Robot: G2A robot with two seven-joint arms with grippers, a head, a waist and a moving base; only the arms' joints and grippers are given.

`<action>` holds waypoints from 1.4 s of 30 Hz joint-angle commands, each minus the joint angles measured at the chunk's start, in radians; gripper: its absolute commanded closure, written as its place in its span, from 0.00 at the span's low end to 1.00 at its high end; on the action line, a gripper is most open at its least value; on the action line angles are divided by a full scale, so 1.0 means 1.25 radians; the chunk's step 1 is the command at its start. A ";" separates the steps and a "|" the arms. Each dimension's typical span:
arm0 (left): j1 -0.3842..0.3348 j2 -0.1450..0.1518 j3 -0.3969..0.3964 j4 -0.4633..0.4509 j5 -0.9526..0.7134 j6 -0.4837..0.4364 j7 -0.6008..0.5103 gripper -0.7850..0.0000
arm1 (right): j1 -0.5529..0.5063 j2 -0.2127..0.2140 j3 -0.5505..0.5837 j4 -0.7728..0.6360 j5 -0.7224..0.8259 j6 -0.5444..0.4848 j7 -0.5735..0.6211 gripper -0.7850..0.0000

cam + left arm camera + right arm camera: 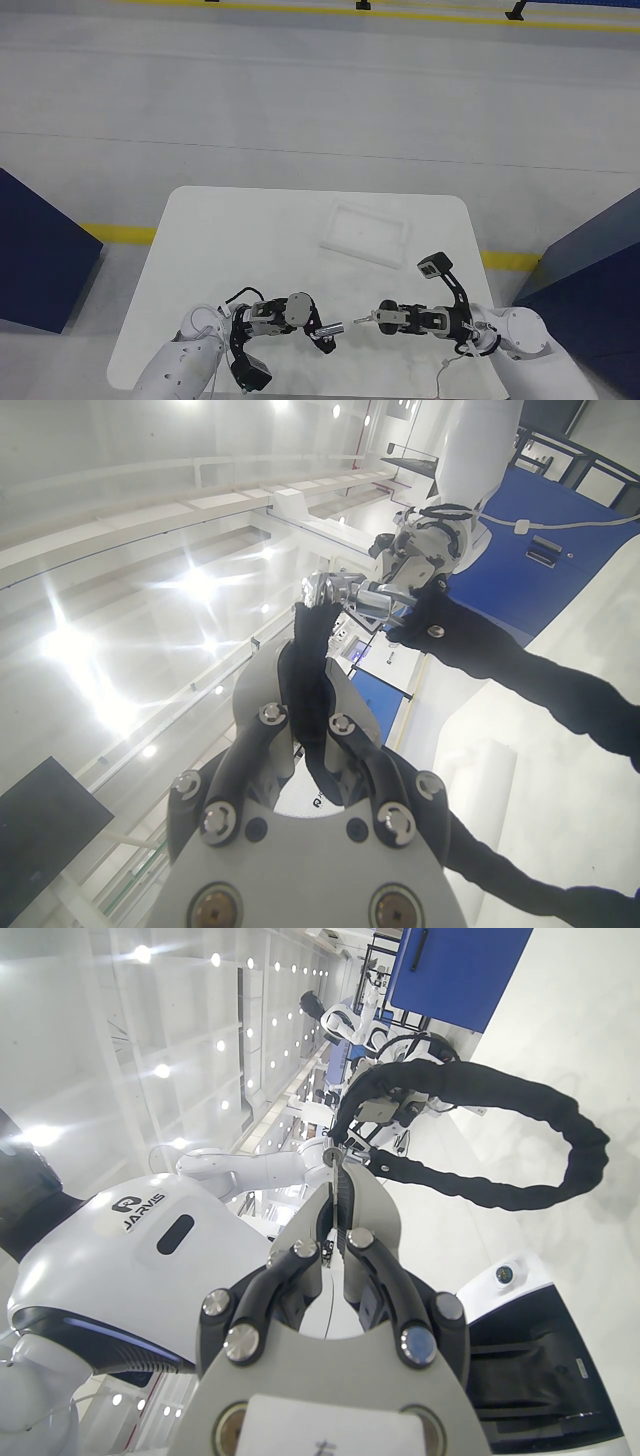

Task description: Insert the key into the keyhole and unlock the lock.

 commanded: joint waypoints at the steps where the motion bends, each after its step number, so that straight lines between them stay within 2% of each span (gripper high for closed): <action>1: 0.000 0.000 0.000 0.000 0.000 0.000 0.000 1.00 | -0.005 0.000 0.002 -0.005 -0.002 -0.001 -0.004 1.00; 26: 0.000 0.000 0.000 0.000 0.000 0.000 0.000 1.00 | -0.037 0.000 0.001 -0.055 -0.025 0.005 -0.029 1.00; 31: 0.000 0.000 0.000 0.000 0.000 0.000 0.000 1.00 | -0.048 -0.003 -0.010 -0.076 -0.059 0.012 -0.084 1.00; 42: 0.000 0.000 0.000 0.000 0.000 0.000 0.000 1.00 | -0.059 -0.004 -0.008 -0.089 -0.073 0.006 -0.116 1.00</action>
